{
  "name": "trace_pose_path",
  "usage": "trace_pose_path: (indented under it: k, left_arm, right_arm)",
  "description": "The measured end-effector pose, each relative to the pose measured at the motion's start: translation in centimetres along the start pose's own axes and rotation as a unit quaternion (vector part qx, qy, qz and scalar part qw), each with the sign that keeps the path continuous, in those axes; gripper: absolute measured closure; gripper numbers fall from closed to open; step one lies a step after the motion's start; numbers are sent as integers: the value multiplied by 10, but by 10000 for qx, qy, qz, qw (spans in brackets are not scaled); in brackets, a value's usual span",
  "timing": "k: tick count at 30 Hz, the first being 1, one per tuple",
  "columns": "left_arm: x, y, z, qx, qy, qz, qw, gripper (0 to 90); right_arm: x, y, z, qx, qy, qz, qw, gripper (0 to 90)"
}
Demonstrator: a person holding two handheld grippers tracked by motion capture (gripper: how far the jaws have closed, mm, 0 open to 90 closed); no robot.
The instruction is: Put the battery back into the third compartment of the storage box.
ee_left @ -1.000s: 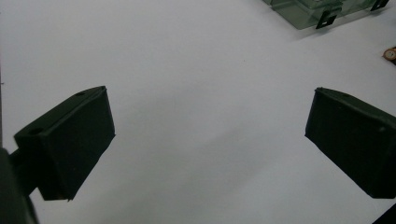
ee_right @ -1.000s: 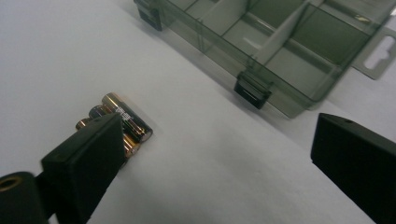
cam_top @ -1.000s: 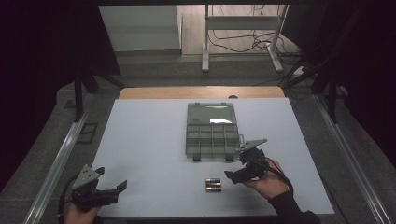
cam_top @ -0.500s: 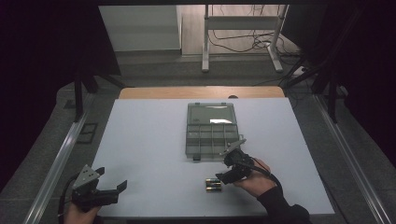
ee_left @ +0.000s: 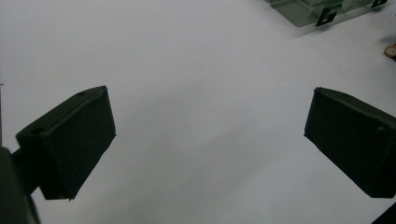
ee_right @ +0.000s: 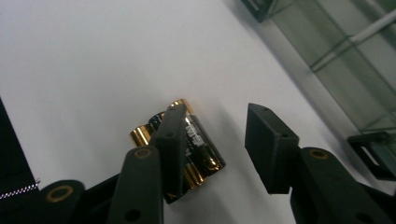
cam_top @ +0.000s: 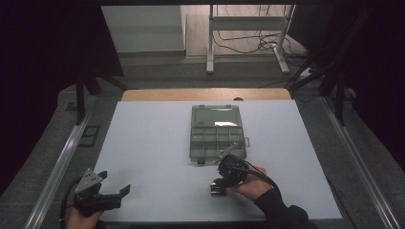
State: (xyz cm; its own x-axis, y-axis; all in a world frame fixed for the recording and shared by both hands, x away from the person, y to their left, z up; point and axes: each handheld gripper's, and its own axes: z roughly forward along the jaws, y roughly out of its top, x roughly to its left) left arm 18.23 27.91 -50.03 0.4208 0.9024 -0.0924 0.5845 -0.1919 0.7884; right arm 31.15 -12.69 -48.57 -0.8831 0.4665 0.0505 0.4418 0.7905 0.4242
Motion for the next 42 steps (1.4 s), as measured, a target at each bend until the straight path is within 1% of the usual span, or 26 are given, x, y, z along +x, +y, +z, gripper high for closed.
trace_pose_path:
  k: [1, 7, 9, 10, 11, 13, 14, 17, 19, 21, 23, 24, 25, 26, 29, 30, 33, 34, 35, 40, 42]
  left_arm:
    - [0, 0, 0, 2, -1, 2, 10000, 23]
    - [0, 0, 0, 6, -3, 21, 10000, 23]
    - [0, 0, 0, 4, -3, 23, 10000, 23]
    - [0, 0, 0, -1, -4, 20, 10000, 23]
    - [0, 0, 0, -1, -4, 20, 10000, 23]
    - [0, 0, 0, -10, -1, 20, 10000, 23]
    - [0, 0, 0, -14, -5, 15, 10000, 23]
    - [0, 0, 0, -17, -8, 10, 10000, 23]
    - [0, 0, 0, -16, -9, 15, 10000, 23]
    - [0, 0, 0, -6, -8, 21, 10000, 23]
    - [0, 0, 0, 5, -9, 22, 10000, 23]
    - [0, 0, 0, 23, -5, 8, 10000, 23]
    - [0, 0, 0, 23, -5, 8, 10000, 23]
    - [0, 0, 1, 33, 2, -13, 10000, 23]
    - [0, 0, 1, 32, 2, -26, 10000, 23]
    - [0, 0, 1, 31, 3, -28, 10000, 23]
    - [0, 0, 1, 32, 3, -27, 10000, 23]
    - [0, 0, 1, 28, 1, -30, 10000, 23]
    - [0, 0, 1, 28, 1, -34, 10000, 23]
    - [1, 0, 1, 29, 2, -32, 10000, 23]
    - [1, 0, 1, 27, 0, -35, 10000, 24]
  right_arm:
    - [0, 0, 2, 36, 31, -29, 10000, 609]
    - [0, 2, 9, 143, 47, -127, 9998, 649]
    - [-1, 2, 12, 177, 77, -148, 9997, 681]
    - [-2, 2, 16, 230, 27, -212, 9995, 695]
    - [-2, 2, 16, 230, 27, -212, 9995, 695]
    - [-3, 2, 20, 305, 13, -263, 9992, 746]
    - [-3, 2, 20, 294, -26, -322, 9990, 760]
    - [-3, 1, 20, 301, -49, -368, 9989, 768]
    - [-1, 1, 18, 264, -121, -393, 9988, 768]
    - [-2, 0, 11, 30, -186, -393, 9991, 769]
    - [-2, -1, 9, -23, -192, -368, 9991, 768]
    - [-5, -2, 3, -149, -162, -230, 9995, 769]
    - [-5, -2, 3, -149, -162, -230, 9995, 769]
    - [-8, -3, 0, -199, -147, -155, 9996, 769]
    - [-9, -3, -2, -238, -142, -103, 9996, 769]
    - [-11, -3, -5, -316, -125, -44, 9994, 769]
    - [-13, -3, -8, -369, -127, -12, 9992, 769]
    - [-15, -3, -12, -460, -103, 61, 9989, 769]
    - [-15, -3, -12, -460, -103, 61, 9989, 769]
    - [-21, -1, -18, -583, -191, 132, 9980, 769]
    - [-27, 1, -22, -678, -250, 184, 9972, 769]
